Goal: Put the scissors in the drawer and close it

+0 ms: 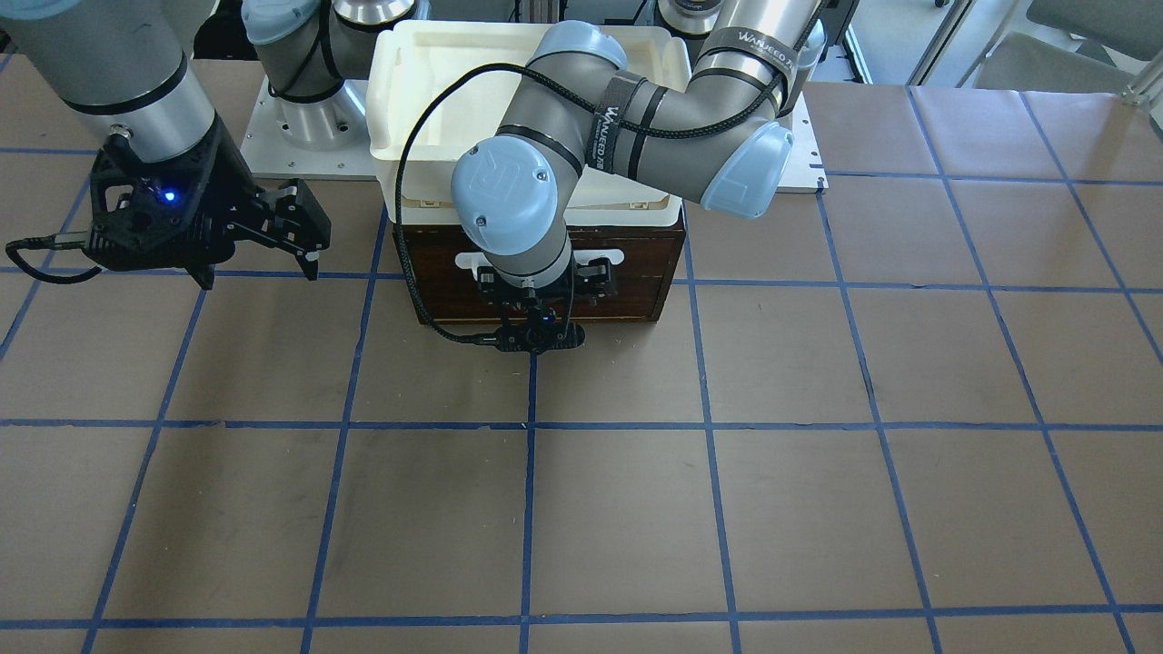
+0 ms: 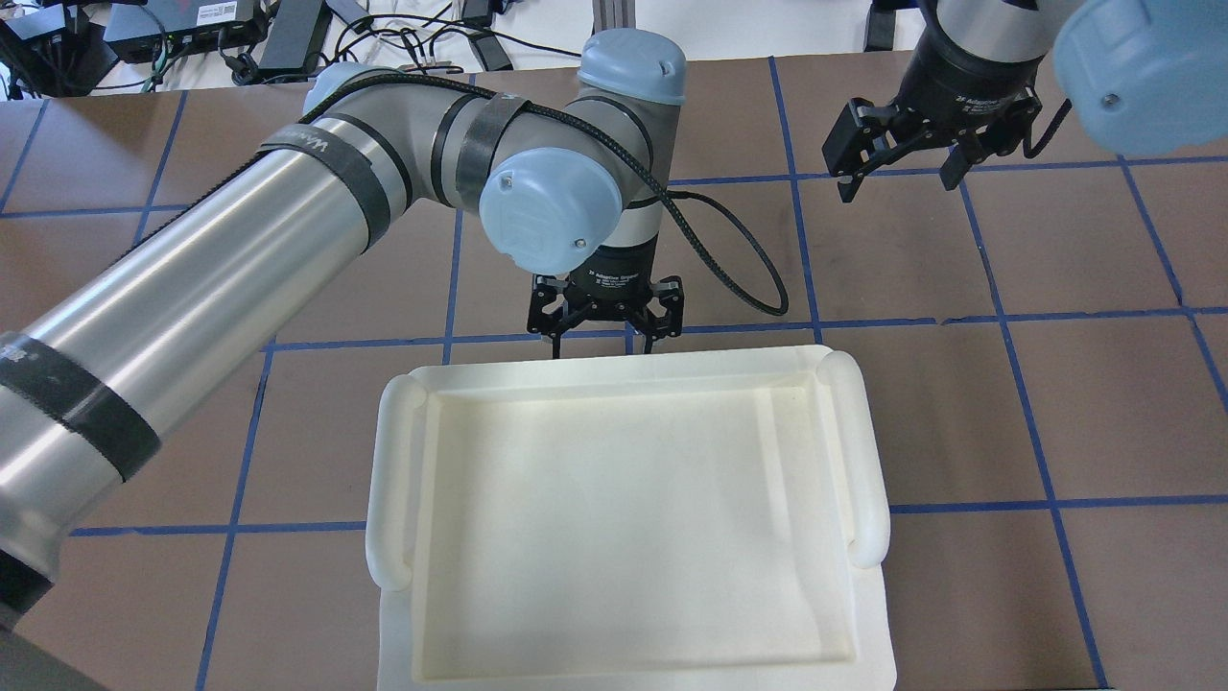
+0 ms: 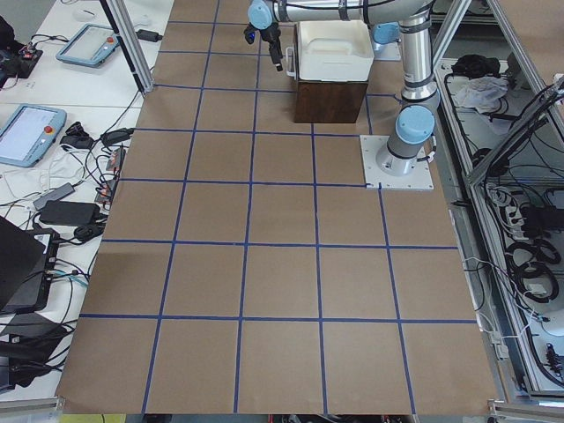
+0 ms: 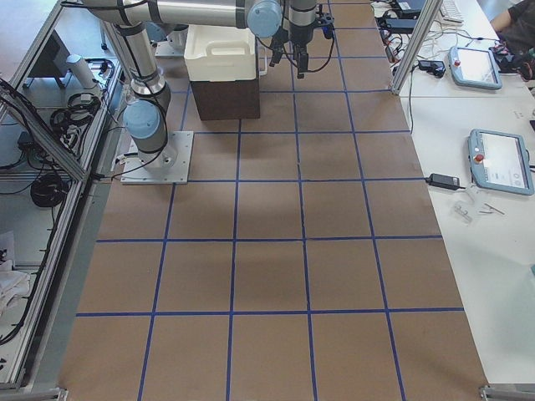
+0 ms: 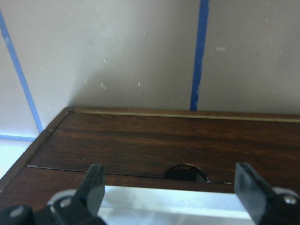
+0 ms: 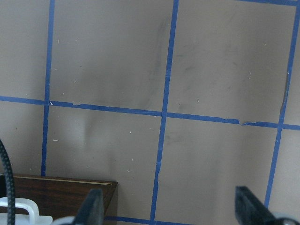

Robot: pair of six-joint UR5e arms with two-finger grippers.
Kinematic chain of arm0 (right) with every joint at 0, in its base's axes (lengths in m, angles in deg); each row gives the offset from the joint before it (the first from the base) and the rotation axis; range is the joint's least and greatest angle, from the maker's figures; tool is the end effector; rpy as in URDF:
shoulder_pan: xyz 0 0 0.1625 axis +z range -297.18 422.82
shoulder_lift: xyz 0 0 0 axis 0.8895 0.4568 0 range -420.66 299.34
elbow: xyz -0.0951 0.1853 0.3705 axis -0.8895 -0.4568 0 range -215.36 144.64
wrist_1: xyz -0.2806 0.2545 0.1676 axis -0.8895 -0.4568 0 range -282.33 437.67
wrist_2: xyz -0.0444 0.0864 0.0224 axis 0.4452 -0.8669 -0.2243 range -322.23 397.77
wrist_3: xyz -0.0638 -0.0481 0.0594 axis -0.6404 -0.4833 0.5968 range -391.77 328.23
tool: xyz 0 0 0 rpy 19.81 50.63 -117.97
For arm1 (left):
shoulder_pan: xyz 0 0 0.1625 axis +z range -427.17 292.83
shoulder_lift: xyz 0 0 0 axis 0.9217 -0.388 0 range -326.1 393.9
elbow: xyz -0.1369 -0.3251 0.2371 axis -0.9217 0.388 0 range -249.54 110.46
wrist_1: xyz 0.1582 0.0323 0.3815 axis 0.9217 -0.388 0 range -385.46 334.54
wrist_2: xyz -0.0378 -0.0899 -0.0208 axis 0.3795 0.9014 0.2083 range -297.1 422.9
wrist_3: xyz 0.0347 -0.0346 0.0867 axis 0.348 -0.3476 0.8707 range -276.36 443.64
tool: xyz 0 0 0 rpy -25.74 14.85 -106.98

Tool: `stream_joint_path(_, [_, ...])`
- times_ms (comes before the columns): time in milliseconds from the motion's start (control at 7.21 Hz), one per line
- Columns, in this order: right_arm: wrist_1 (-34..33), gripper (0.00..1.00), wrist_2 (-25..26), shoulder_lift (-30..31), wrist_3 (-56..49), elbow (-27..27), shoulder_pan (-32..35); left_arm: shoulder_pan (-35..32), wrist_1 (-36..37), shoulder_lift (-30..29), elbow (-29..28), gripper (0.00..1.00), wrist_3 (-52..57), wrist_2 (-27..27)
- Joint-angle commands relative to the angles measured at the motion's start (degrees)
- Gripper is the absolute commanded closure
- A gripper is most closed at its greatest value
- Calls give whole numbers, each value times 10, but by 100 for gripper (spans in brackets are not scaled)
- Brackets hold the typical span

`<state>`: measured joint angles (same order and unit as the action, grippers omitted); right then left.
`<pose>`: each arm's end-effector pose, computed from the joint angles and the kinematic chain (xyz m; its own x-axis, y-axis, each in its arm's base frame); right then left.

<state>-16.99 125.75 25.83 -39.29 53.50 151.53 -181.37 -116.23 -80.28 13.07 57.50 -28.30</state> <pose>0.1250 -0.5244 0.4751 -0.9935 -0.1098 -0.0296 -0.1084 0.9931 -0.0440 -0.3717 -0.5069 0.3120 -0.9885 -0.0102 -0.1508 -0.0499 0.9638 0.2620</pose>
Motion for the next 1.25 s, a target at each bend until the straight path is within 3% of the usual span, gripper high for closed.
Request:
stream_joint_path(0, [-1, 0, 0, 0, -1, -1, 0, 15, 66, 19, -5, 0, 1, -22])
stream_joint_path(416, [-1, 0, 1, 0, -2, -1, -1, 58, 37, 108, -8, 0, 7, -19])
stream_joint_path(693, [1, 0, 1, 0, -2, -1, -2, 99, -11, 166, -7, 0, 104, -12])
stream_joint_path(1109, [1, 0, 1, 2, -1, -1, -2, 152, -46, 220, 1, 0, 155, -14])
